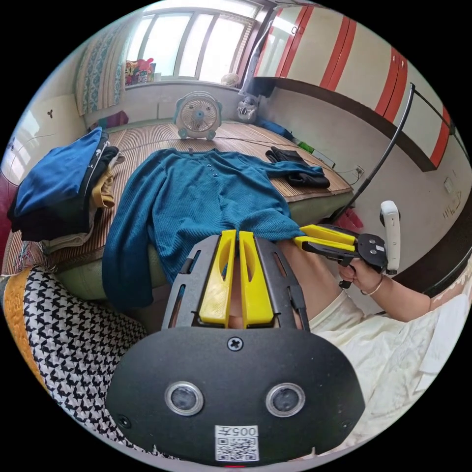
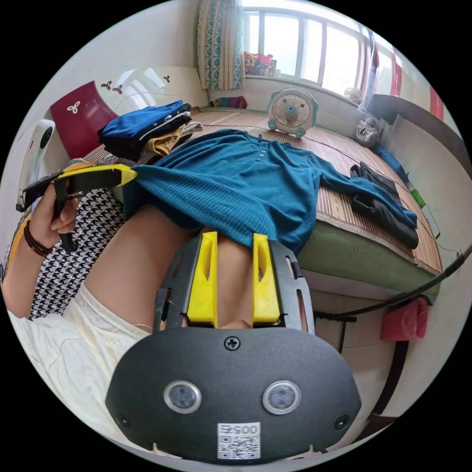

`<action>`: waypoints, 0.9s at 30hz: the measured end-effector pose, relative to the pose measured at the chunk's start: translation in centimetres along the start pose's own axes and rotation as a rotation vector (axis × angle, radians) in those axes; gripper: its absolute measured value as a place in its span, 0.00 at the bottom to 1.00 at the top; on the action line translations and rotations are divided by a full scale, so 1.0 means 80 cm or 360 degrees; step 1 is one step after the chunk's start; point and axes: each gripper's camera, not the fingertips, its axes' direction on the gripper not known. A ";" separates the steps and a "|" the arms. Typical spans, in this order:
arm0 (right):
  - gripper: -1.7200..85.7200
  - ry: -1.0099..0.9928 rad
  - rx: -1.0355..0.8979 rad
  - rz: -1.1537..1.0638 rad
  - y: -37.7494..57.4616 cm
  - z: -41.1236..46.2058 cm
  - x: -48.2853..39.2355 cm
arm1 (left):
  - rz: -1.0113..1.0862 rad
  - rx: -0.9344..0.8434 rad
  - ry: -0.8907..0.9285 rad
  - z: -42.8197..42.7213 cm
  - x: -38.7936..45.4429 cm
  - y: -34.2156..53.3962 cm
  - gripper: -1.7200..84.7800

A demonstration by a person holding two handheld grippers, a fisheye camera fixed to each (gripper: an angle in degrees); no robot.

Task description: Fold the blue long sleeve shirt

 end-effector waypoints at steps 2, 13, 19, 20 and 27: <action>0.10 -0.0003 0.0003 0.0020 0.002 -0.001 0.002 | 0.0015 -0.0035 -0.0033 0.006 0.003 0.001 0.04; 0.01 -0.0028 -0.0017 0.0157 0.018 -0.003 0.025 | 0.0036 -0.0281 -0.0098 0.049 0.008 0.003 0.15; 0.01 -0.0078 -0.0020 0.0176 0.020 -0.001 0.035 | -0.0036 -0.0250 -0.0027 0.056 -0.007 0.000 0.12; 0.01 -0.0083 -0.0020 0.0178 0.020 -0.001 0.036 | -0.0050 -0.0233 -0.0022 0.055 -0.009 -0.001 0.09; 0.00 -0.0092 -0.0033 0.0112 0.022 -0.003 0.040 | 0.0031 -0.0208 0.0009 0.053 -0.006 -0.003 0.04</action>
